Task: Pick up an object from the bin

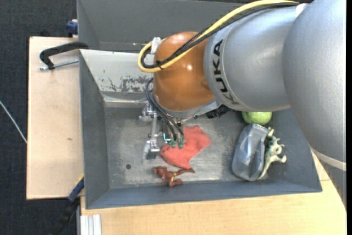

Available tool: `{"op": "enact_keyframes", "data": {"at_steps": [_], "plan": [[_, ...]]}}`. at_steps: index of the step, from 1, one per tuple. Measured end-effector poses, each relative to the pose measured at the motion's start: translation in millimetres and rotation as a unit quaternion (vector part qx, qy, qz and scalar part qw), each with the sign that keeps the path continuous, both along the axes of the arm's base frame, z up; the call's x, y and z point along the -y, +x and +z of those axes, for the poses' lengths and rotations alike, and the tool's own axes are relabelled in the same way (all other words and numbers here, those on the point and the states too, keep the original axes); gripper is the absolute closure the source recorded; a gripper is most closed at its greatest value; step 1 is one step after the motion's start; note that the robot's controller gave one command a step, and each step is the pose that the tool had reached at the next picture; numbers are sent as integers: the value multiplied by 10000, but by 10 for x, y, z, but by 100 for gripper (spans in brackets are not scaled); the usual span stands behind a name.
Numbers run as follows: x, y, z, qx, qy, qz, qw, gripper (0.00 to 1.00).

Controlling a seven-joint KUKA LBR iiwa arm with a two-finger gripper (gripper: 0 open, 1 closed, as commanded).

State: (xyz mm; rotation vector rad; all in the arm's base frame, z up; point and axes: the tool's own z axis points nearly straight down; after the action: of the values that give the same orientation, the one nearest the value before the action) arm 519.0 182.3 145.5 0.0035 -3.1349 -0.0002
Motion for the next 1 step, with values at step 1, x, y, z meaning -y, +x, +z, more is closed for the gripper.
{"op": "enact_keyframes", "data": {"at_steps": [1], "plan": [[7, 22, 37, 37, 7, -9, 10000, 0]]}}
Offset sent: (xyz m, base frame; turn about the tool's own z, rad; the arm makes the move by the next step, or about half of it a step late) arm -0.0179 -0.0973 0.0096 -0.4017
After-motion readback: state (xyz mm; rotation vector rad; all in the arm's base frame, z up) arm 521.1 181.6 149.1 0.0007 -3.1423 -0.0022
